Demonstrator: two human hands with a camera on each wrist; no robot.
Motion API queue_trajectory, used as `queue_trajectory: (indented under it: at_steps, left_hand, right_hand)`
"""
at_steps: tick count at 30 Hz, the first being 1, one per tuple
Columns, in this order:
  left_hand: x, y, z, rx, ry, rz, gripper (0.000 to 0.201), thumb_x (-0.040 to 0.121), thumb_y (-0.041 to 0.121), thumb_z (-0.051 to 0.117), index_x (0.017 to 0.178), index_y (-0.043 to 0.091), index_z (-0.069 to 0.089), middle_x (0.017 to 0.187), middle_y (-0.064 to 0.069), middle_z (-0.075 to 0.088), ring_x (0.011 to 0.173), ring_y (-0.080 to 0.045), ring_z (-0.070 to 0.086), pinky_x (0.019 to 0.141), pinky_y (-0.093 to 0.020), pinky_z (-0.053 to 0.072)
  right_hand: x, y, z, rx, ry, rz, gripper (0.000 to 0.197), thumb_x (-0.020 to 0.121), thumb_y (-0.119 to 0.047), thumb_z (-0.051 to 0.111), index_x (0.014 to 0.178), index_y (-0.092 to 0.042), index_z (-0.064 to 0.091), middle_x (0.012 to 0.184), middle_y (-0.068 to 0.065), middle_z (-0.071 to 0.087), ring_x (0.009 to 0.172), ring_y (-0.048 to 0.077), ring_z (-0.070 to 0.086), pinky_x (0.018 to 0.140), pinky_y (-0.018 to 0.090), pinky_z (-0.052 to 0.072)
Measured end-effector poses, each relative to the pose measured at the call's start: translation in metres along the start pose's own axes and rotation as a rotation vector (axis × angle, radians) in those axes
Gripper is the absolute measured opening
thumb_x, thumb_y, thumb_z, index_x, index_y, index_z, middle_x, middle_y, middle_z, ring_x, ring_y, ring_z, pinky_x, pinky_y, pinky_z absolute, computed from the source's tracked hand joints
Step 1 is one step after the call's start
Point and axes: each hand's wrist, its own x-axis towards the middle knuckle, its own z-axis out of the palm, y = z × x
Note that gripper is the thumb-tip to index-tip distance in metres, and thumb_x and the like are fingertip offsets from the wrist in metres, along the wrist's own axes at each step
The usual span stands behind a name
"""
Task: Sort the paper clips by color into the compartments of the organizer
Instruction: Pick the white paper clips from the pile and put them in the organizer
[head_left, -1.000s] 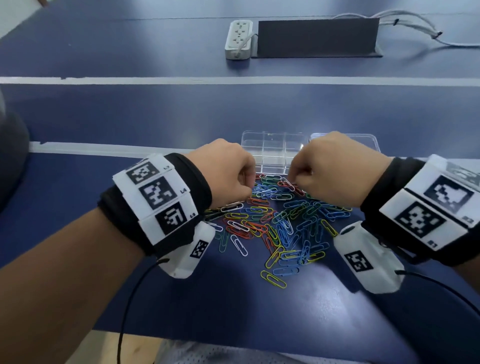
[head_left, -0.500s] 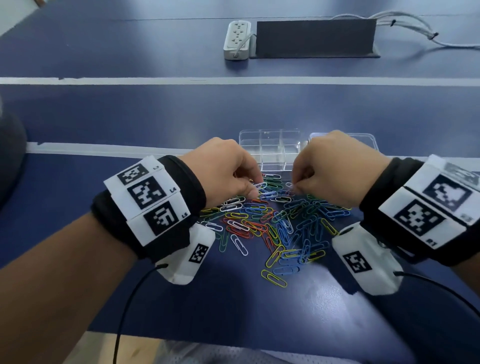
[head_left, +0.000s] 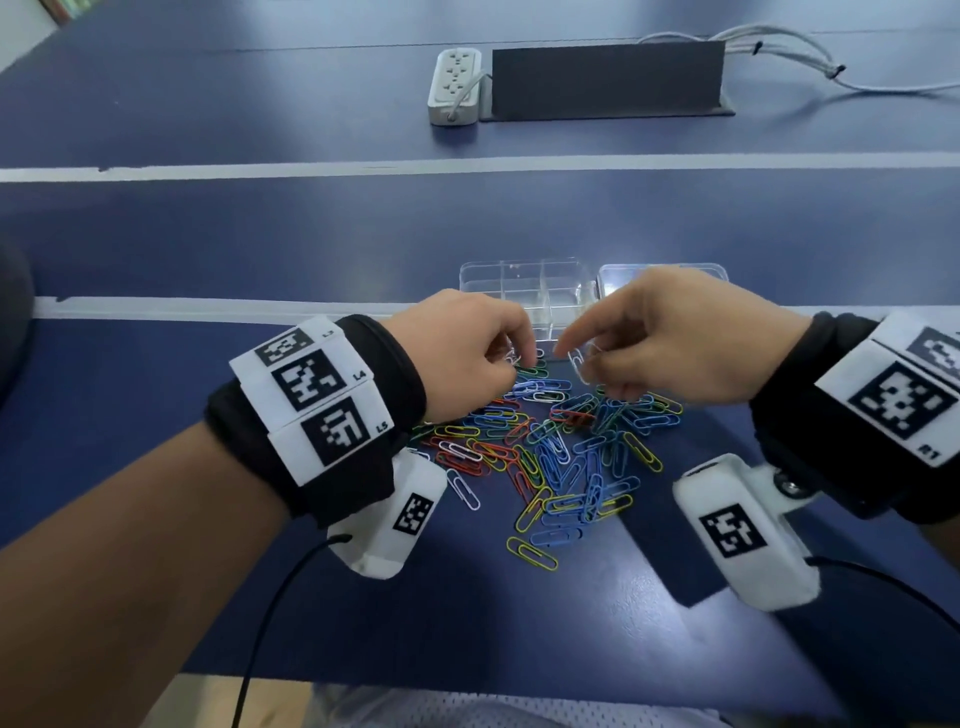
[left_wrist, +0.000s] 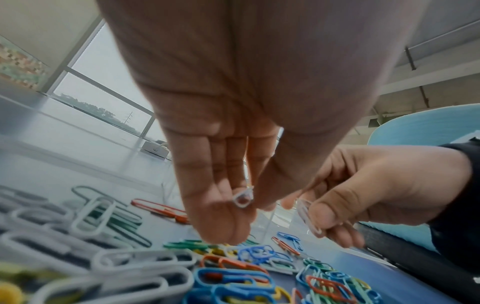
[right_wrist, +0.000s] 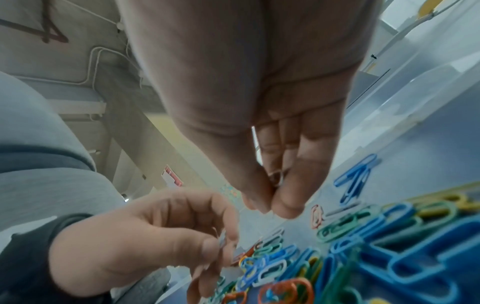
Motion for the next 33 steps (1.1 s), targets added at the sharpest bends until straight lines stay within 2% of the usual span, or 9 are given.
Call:
queue_trajectory:
  at_steps: [3, 8, 12, 15, 18, 21, 24, 29, 33]
  left_hand:
    - [0.000, 0.002, -0.001, 0.024, 0.004, -0.009, 0.017, 0.084, 0.011, 0.048, 0.086, 0.025, 0.059, 0.062, 0.011, 0.048, 0.057, -0.002, 0.045, 0.055, -0.015, 0.035]
    - [0.004, 0.004, 0.000, 0.051, -0.010, -0.022, 0.015, 0.086, 0.012, 0.043, 0.079, 0.021, 0.052, 0.063, 0.013, 0.045, 0.059, -0.002, 0.041, 0.054, -0.014, 0.031]
    - [0.009, 0.001, 0.003, 0.145, -0.011, -0.018, 0.004, 0.082, 0.027, 0.056, 0.079, 0.024, 0.057, 0.063, 0.013, 0.044, 0.062, -0.006, 0.044, 0.065, -0.021, 0.035]
    - [0.012, 0.001, 0.005, 0.224, -0.038, -0.025, 0.017, 0.079, 0.040, 0.064, 0.081, 0.023, 0.064, 0.063, 0.014, 0.043, 0.070, -0.012, 0.045, 0.069, -0.023, 0.039]
    - [0.015, 0.005, 0.005, 0.261, -0.058, -0.033, 0.016, 0.079, 0.038, 0.067, 0.079, 0.022, 0.065, 0.061, 0.013, 0.045, 0.073, -0.015, 0.050, 0.066, -0.025, 0.039]
    - [0.018, 0.007, 0.003, 0.282, -0.076, -0.022, 0.011, 0.081, 0.032, 0.067, 0.082, 0.021, 0.068, 0.060, 0.013, 0.046, 0.073, -0.015, 0.051, 0.066, -0.026, 0.041]
    - [0.018, 0.007, 0.002, 0.257, -0.080, -0.018, 0.006, 0.081, 0.025, 0.065, 0.079, 0.021, 0.068, 0.059, 0.014, 0.047, 0.063, -0.009, 0.047, 0.066, -0.025, 0.040]
    - [0.015, 0.004, 0.004, 0.218, -0.054, -0.018, 0.009, 0.079, 0.019, 0.060, 0.072, 0.023, 0.058, 0.058, 0.014, 0.046, 0.056, -0.001, 0.041, 0.066, -0.023, 0.038]
    - [0.012, 0.002, 0.002, 0.218, -0.056, -0.033, 0.004, 0.078, 0.023, 0.067, 0.079, 0.022, 0.063, 0.061, 0.014, 0.048, 0.058, -0.002, 0.044, 0.065, -0.021, 0.036]
  right_hand:
    - [0.001, 0.004, -0.006, 0.069, 0.098, 0.049, 0.020, 0.078, -0.009, 0.058, 0.081, -0.023, 0.072, 0.061, 0.003, 0.069, 0.060, 0.014, 0.067, 0.076, 0.032, 0.057]
    - [0.003, 0.005, -0.015, 0.335, 0.082, 0.205, 0.030, 0.086, -0.002, 0.040, 0.064, -0.012, 0.059, 0.059, 0.006, 0.057, 0.045, 0.014, 0.054, 0.050, 0.022, 0.052]
    - [0.002, 0.009, -0.015, 0.543, 0.025, 0.314, 0.024, 0.082, -0.003, 0.035, 0.064, -0.008, 0.050, 0.058, 0.010, 0.051, 0.049, 0.023, 0.061, 0.043, 0.020, 0.053]
    - [0.003, 0.011, -0.013, 0.599, 0.034, 0.330, 0.025, 0.085, -0.014, 0.042, 0.061, -0.011, 0.048, 0.056, 0.009, 0.051, 0.047, 0.024, 0.061, 0.038, 0.019, 0.048]
    - [0.005, 0.013, -0.010, 0.460, 0.030, 0.306, 0.029, 0.087, -0.026, 0.061, 0.064, -0.010, 0.051, 0.052, 0.005, 0.053, 0.043, 0.017, 0.057, 0.037, 0.019, 0.046]
    - [0.006, 0.016, -0.007, 0.111, 0.018, 0.247, 0.029, 0.082, -0.035, 0.066, 0.065, -0.013, 0.058, 0.047, -0.002, 0.057, 0.041, 0.011, 0.055, 0.048, 0.021, 0.046]
    - [0.007, 0.015, -0.004, -0.261, 0.074, 0.154, 0.016, 0.080, -0.037, 0.066, 0.077, -0.022, 0.070, 0.059, -0.007, 0.058, 0.068, 0.015, 0.058, 0.072, 0.024, 0.044]
    - [0.007, 0.009, 0.002, -0.423, 0.110, 0.083, 0.014, 0.079, -0.030, 0.065, 0.083, -0.022, 0.075, 0.075, -0.003, 0.064, 0.080, 0.017, 0.055, 0.083, 0.029, 0.045]
    - [0.004, 0.004, 0.002, -0.451, 0.117, 0.066, 0.018, 0.080, -0.021, 0.058, 0.084, -0.019, 0.075, 0.087, 0.004, 0.073, 0.081, 0.022, 0.058, 0.079, 0.027, 0.047]
